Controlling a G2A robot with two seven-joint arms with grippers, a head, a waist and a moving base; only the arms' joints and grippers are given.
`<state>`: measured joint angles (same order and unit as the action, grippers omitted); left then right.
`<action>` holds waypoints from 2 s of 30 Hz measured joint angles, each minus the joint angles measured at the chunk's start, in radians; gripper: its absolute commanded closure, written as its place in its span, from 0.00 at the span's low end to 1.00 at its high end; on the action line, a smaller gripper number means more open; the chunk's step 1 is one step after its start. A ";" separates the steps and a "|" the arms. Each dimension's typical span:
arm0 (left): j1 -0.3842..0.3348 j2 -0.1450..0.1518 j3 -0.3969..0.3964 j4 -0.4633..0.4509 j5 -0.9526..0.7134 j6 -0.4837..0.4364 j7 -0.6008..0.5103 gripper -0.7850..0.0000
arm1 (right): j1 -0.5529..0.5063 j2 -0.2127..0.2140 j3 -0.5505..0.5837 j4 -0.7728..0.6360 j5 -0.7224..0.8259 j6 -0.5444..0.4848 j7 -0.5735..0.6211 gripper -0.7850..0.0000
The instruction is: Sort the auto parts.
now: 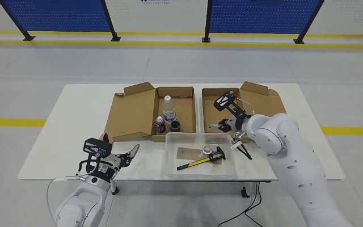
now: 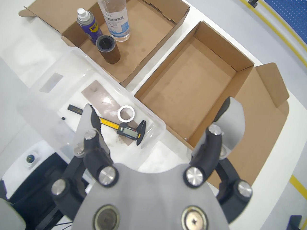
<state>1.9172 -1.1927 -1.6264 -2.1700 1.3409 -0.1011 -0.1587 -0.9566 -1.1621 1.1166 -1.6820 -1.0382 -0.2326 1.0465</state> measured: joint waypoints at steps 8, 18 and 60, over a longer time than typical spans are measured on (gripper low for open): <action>0.000 0.000 0.000 0.000 0.000 0.000 0.000 0.00 | 0.039 -0.015 -0.051 0.095 0.020 0.025 -0.051 0.00; 0.000 0.000 0.000 0.000 0.000 0.000 0.000 0.00 | 0.039 -0.015 -0.051 0.095 0.020 0.025 -0.051 0.00; 0.000 0.000 0.000 0.000 0.000 0.000 0.000 0.00 | 0.084 -0.114 -0.426 0.164 -0.512 0.339 0.296 0.00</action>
<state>1.9172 -1.1927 -1.6264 -2.1700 1.3409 -0.1011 -0.1587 -0.8730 -1.2758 0.6907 -1.5178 -1.5505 0.1064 1.3423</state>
